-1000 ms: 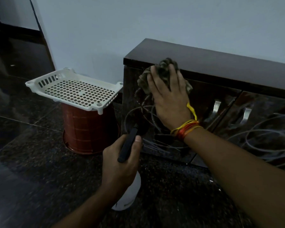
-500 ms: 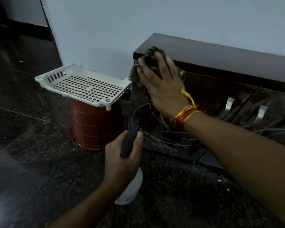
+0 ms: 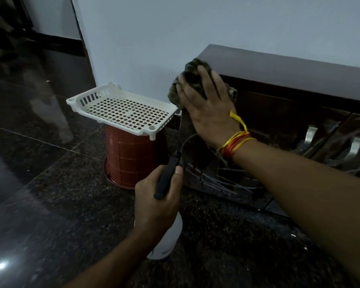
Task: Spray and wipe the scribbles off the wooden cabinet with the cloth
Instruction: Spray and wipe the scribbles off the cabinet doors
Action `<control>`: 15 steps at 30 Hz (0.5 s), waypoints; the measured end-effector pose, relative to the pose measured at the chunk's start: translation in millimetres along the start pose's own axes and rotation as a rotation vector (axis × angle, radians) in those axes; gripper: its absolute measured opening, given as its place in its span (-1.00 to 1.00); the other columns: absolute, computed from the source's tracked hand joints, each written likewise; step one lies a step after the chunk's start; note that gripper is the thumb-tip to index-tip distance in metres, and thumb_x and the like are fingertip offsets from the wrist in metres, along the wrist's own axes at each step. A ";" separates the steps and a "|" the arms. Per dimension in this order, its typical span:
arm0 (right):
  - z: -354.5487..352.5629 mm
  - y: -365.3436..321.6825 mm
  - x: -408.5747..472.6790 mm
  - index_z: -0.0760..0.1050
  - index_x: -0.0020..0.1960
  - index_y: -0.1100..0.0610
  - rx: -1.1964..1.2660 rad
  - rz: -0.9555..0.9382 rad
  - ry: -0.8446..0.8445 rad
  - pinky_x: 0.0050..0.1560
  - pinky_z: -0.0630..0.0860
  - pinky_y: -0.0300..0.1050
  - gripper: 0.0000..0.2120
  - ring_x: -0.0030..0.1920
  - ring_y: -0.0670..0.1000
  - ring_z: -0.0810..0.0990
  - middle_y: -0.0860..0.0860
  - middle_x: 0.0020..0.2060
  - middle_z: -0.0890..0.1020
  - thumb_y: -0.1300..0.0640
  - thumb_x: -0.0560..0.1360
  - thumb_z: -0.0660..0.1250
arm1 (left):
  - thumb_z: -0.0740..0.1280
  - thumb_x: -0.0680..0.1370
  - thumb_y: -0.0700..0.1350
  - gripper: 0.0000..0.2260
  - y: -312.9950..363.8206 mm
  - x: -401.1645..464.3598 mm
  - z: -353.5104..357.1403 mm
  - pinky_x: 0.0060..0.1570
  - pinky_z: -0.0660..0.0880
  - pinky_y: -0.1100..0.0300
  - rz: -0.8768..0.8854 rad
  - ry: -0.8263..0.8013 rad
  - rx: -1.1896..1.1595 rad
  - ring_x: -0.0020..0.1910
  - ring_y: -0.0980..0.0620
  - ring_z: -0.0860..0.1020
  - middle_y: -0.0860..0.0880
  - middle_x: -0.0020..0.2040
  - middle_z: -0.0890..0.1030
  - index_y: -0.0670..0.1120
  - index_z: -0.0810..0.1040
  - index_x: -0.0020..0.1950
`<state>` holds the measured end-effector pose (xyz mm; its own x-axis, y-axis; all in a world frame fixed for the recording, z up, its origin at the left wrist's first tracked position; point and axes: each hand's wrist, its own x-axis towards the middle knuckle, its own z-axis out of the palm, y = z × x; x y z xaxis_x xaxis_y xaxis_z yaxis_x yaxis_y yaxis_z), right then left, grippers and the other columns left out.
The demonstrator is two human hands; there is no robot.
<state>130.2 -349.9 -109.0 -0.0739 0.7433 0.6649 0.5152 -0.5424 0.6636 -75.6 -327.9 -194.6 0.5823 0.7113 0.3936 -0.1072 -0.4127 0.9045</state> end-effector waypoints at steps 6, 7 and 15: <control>3.6 -7.1 -26.4 0.18 0.52 0.18 0.072 -0.053 -0.039 0.49 -0.03 0.19 -0.42 0.47 0.33 0.17 0.06 0.52 0.25 0.25 0.51 0.17 | 0.25 0.50 0.22 -0.59 2.4 -4.3 -1.2 -0.55 0.41 -0.19 -0.019 -0.009 -0.040 -0.49 -0.18 0.46 -0.15 -0.41 0.48 -0.11 0.50 -0.30; 4.7 -15.5 -36.8 0.18 0.52 0.19 0.082 -0.082 -0.072 0.50 -0.05 0.19 -0.42 0.47 0.33 0.16 0.06 0.51 0.26 0.25 0.51 0.14 | 0.25 0.49 0.23 -0.58 4.2 -4.5 -3.2 -0.55 0.40 -0.18 -0.021 -0.006 -0.043 -0.49 -0.19 0.46 -0.16 -0.40 0.49 -0.12 0.51 -0.29; -1.2 -5.3 -29.8 0.22 0.51 0.18 0.007 -0.056 -0.059 0.49 -0.02 0.19 -0.47 0.45 0.32 0.25 0.07 0.51 0.27 0.22 0.54 0.13 | 0.24 0.48 0.24 -0.59 5.2 -3.0 -11.4 -0.53 0.43 -0.18 -0.043 0.022 -0.018 -0.47 -0.22 0.49 -0.15 -0.39 0.53 -0.10 0.52 -0.27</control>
<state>128.7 -369.6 -132.0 -0.0521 0.7941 0.6055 0.5177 -0.4970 0.6964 -87.2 -325.6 -189.2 0.5687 0.7408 0.3575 -0.0968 -0.3714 0.9234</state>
